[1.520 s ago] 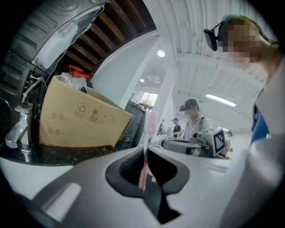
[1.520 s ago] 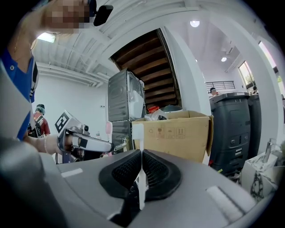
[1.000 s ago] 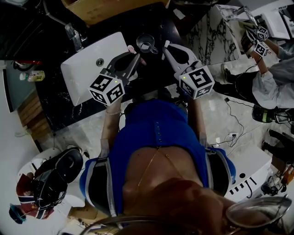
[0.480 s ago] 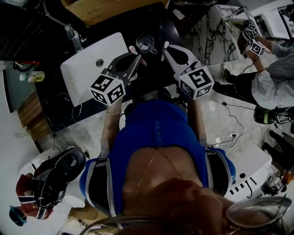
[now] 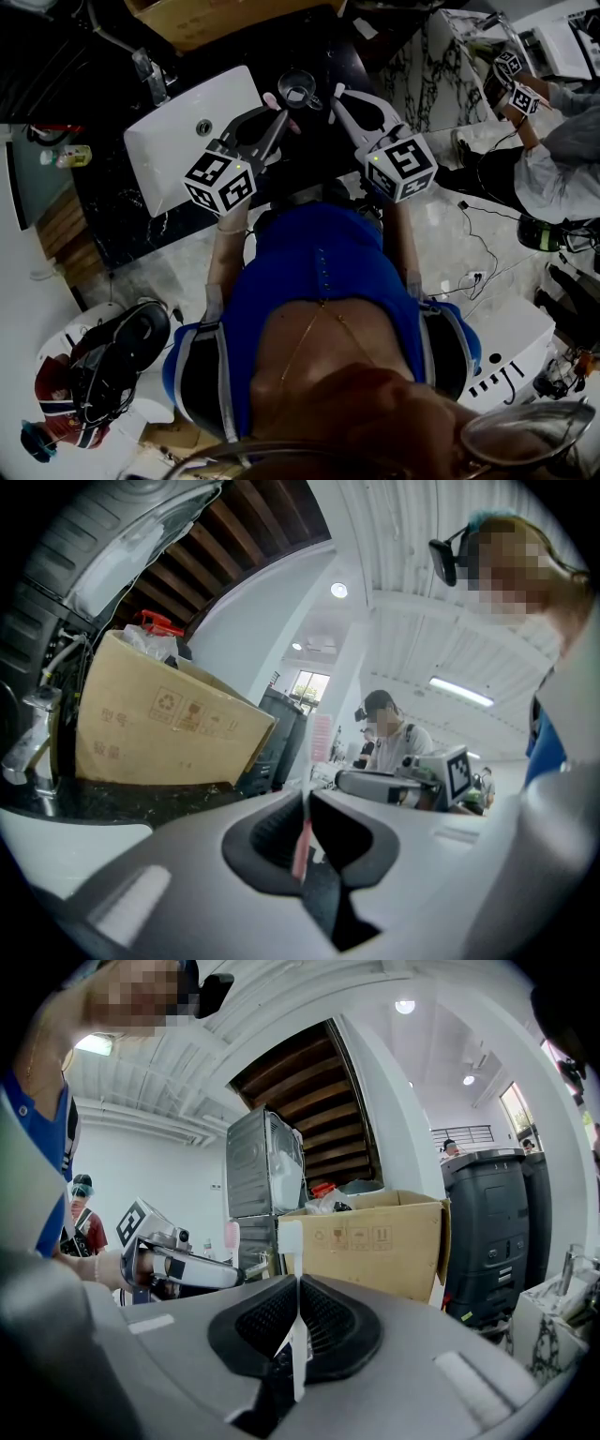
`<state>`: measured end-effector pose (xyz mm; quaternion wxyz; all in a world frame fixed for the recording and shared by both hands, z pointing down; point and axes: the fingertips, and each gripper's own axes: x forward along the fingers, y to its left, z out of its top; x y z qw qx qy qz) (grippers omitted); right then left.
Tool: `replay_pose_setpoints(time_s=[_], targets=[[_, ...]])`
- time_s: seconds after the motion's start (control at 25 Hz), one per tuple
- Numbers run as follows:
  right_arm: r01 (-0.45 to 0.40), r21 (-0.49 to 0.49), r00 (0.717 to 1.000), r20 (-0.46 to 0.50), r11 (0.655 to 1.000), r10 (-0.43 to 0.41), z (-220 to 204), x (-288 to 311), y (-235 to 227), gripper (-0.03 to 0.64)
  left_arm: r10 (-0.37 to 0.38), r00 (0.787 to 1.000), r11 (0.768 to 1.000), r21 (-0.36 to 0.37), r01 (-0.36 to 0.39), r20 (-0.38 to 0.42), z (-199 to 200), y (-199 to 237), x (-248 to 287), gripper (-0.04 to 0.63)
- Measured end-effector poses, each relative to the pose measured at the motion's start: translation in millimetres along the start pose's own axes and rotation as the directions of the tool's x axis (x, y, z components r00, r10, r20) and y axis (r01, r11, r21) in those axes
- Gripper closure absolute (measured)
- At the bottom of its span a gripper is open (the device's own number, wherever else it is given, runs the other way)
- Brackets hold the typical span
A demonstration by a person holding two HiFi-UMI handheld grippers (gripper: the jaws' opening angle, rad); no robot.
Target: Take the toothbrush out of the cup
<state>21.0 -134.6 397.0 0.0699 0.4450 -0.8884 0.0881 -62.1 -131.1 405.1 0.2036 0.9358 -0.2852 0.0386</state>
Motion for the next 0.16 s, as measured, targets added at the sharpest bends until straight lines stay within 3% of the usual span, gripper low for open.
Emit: replay_pose_setpoints(time_s=[0.16], targets=[[-0.003,0.001,1.000,-0.007,1.000,0.003,-3.8,3.9,2.2,0.604,0.000,1.000,1.000,-0.004,0.000,0.002,-2.4,3.7,-1.2,0.569]])
